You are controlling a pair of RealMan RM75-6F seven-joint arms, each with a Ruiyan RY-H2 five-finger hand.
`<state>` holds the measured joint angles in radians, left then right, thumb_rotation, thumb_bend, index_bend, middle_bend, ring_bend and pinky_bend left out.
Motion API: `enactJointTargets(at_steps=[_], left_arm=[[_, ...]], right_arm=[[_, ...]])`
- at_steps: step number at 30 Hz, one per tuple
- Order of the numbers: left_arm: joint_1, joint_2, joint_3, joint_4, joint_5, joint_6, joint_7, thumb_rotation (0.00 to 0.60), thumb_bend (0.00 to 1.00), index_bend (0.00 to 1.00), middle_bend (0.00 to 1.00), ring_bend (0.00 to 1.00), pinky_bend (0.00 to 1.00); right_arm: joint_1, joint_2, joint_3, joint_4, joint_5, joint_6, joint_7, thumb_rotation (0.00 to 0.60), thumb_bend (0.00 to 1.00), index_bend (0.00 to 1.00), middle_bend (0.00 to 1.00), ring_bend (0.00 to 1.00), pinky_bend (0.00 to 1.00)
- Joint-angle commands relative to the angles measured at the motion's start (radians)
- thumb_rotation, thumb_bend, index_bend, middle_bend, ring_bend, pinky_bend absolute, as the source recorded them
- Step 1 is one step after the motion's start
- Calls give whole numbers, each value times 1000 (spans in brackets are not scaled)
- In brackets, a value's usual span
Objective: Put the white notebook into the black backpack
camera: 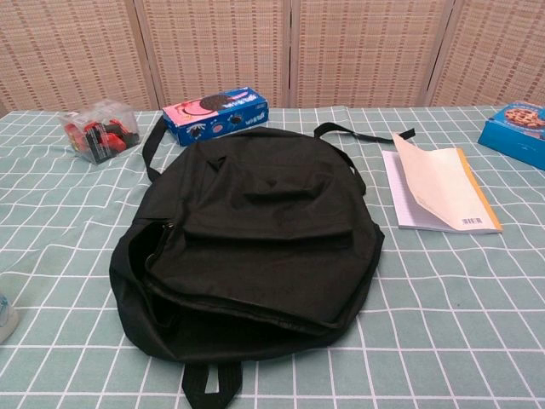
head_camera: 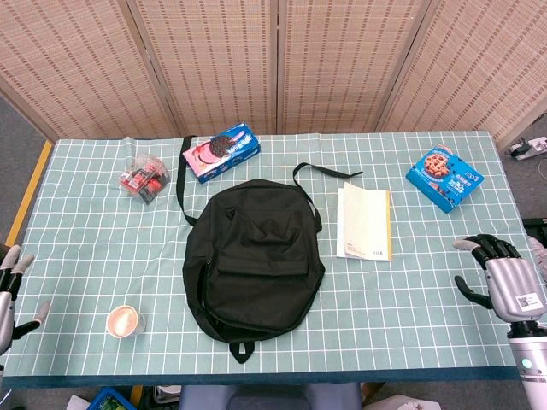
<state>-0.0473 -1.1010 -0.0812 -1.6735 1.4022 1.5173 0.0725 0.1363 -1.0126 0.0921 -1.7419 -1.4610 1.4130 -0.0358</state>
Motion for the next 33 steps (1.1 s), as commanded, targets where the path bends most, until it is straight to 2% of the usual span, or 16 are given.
enactJointTargets(at_steps=[1, 9, 13, 17, 26, 33], left_arm=[[0, 0, 0, 0, -1, 0, 0, 600, 327, 114, 0, 0, 27], [2, 0, 2, -1, 1, 1, 1, 600, 327, 114, 0, 0, 27], [7, -1, 3, -3, 6, 9, -1, 600, 327, 116, 0, 0, 27], [14, 1, 6, -3, 6, 17, -6, 600, 327, 117, 0, 0, 27], [25, 2, 10, -2, 5, 24, -11, 600, 327, 117, 0, 0, 27], [30, 4, 12, -5, 0, 25, -9, 600, 327, 117, 0, 0, 27]], right_arm=[[2, 0, 2, 1, -3, 1, 2, 600, 259, 287, 282, 172, 214], [64, 11, 25, 44, -13, -65, -1, 600, 259, 286, 286, 175, 215], [129, -35, 58, 165, 2, -115, -70, 600, 259, 287, 320, 206, 232], [200, -77, 64, 256, 16, -223, -17, 600, 259, 286, 324, 209, 241], [328, -264, 38, 527, -9, -378, 45, 600, 219, 293, 325, 209, 241], [376, -429, -10, 761, -60, -410, 112, 600, 139, 298, 326, 209, 241]])
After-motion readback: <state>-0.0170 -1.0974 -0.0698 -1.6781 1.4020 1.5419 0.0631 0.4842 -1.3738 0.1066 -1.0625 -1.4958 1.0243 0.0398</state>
